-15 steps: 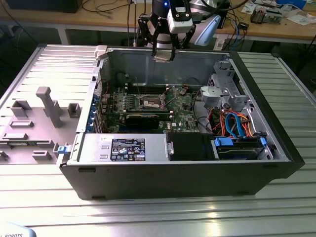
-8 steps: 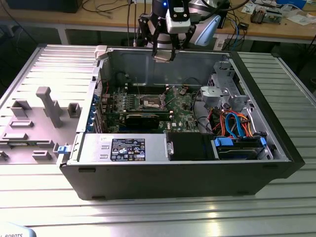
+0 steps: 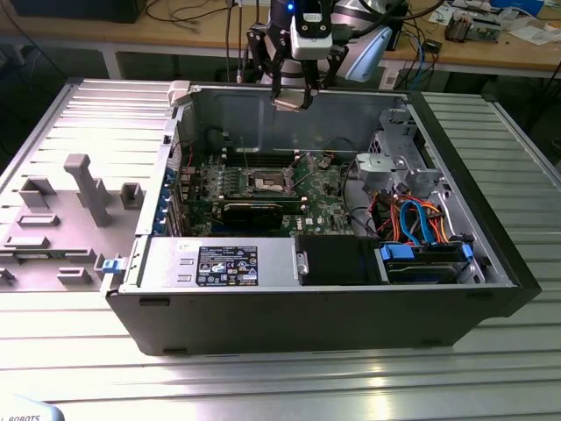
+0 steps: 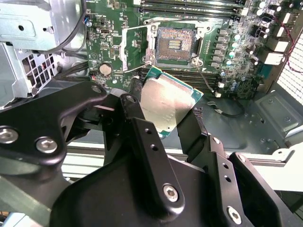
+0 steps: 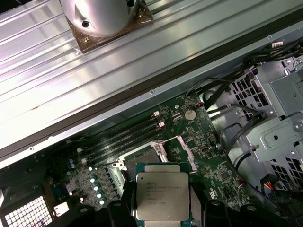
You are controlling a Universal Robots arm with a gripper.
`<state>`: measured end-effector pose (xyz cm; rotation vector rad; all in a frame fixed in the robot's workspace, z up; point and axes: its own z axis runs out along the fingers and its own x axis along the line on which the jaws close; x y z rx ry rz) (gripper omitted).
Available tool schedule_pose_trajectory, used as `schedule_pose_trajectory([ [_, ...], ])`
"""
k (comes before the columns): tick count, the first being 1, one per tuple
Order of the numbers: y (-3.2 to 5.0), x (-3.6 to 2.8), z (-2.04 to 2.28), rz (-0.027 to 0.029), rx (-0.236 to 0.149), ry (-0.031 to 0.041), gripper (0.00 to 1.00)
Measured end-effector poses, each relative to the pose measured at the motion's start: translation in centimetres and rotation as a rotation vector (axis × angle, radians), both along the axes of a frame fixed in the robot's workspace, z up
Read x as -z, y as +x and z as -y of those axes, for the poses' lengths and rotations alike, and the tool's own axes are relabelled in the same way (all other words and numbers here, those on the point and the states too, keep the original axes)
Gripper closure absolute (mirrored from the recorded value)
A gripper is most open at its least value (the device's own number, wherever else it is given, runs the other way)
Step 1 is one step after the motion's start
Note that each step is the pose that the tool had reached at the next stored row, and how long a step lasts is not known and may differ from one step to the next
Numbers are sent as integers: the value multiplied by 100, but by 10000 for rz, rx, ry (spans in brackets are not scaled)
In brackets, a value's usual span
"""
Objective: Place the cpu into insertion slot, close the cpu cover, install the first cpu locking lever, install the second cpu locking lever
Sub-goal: 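Place the cpu into insertion slot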
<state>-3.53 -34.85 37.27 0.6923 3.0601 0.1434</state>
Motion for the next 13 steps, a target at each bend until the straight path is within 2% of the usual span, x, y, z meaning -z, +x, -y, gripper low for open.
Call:
schedule_pose_trajectory([
  [10, 0, 0, 0, 0, 18, 1, 46],
  [13, 0, 0, 0, 0, 218, 0, 46],
])
